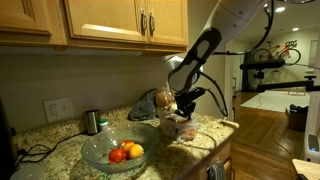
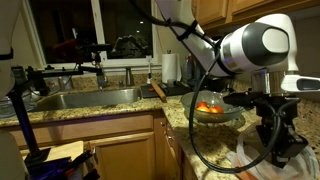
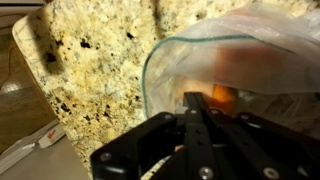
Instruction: Pick a peach from the bag and place it in the bowl
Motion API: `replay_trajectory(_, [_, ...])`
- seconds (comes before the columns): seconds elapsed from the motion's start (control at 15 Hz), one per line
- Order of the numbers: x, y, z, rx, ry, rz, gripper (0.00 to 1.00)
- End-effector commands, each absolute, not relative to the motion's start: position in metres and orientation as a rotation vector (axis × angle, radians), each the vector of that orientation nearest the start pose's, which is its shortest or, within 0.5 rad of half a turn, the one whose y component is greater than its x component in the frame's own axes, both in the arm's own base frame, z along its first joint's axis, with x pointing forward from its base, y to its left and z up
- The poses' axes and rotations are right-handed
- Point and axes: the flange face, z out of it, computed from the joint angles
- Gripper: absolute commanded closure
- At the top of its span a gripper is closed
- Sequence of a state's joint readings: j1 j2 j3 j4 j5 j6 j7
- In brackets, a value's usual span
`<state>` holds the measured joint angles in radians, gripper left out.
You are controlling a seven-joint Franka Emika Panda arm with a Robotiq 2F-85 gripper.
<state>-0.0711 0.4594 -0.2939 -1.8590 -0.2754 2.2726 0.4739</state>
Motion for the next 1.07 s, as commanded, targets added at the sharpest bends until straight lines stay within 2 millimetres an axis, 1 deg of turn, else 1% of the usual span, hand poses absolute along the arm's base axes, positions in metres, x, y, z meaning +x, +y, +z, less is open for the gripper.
replay_trajectory(0.0, [0.5911, -0.2273, 0.2786, -3.298, 1.102, 0.009, 0.74])
replay_trajectory(0.07, [0.5909, -0.2275, 0.2787, -3.297, 1.103, 0.01, 0.73])
replay_trajectory(0.2, [0.5905, -0.2285, 0.2791, -3.298, 1.105, 0.01, 0.62])
replay_trajectory(0.53, [0.5904, -0.2306, 0.2814, -3.296, 1.111, 0.003, 0.3])
replay_trajectory(0.67, [0.5907, -0.231, 0.2816, -3.296, 1.113, 0.002, 0.15])
replay_trajectory(0.8, [0.5912, -0.231, 0.2816, -3.295, 1.113, 0.002, 0.03])
replay_trajectory(0.87, [0.5913, -0.231, 0.2814, -3.295, 1.113, 0.003, 0.01])
replay_trajectory(1.0, [0.5916, -0.2309, 0.2811, -3.295, 1.113, 0.004, 0.0])
